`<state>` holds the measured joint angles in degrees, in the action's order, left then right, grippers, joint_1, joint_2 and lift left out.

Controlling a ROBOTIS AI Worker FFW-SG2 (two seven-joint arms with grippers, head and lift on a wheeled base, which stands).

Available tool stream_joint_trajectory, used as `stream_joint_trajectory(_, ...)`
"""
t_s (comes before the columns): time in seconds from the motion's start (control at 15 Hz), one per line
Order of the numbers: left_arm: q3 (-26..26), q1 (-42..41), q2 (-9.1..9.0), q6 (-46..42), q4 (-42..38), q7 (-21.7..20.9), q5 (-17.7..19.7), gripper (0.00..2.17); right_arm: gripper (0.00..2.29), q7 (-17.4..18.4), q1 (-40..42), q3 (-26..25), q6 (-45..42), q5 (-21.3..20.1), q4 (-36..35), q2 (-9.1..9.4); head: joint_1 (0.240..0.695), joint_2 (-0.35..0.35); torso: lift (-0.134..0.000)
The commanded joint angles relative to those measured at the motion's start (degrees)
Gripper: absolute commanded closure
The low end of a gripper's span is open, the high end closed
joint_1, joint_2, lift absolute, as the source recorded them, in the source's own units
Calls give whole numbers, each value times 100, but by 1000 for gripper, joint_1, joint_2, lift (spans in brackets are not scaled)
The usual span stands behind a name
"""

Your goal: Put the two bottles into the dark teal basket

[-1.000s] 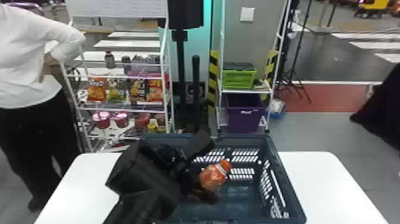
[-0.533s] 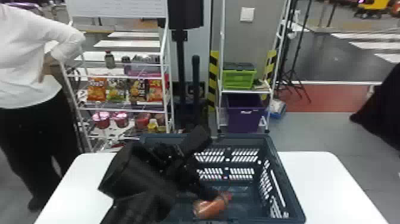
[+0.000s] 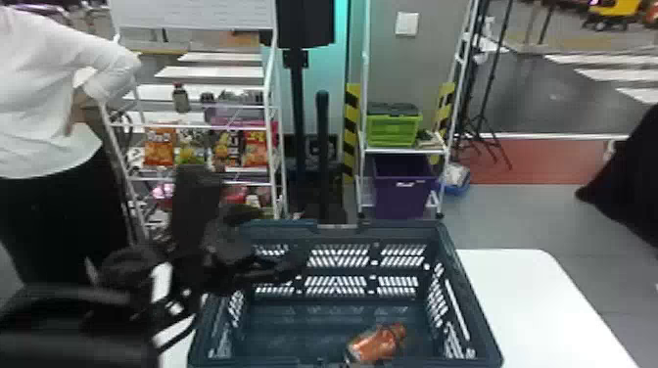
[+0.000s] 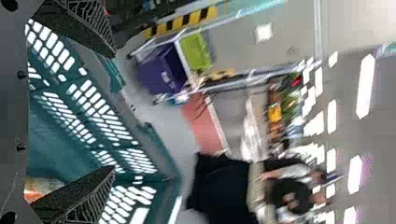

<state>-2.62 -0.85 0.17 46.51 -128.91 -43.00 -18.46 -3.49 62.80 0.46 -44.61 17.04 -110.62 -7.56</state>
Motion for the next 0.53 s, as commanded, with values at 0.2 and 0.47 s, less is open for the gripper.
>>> stream_joint_trajectory(0.2, 1413, -2789, -32, -1262, -1751, 855, 1714, 33, 49, -12, 154, 24, 63, -166, -320, 17, 499, 0, 0)
stream_joint_trajectory(0.47, 1914, -4318, -32, -4251, -978, 1531, 2611, 60, 49, -12, 242, 130, 572, -544, -707, 35, 499, 0, 0)
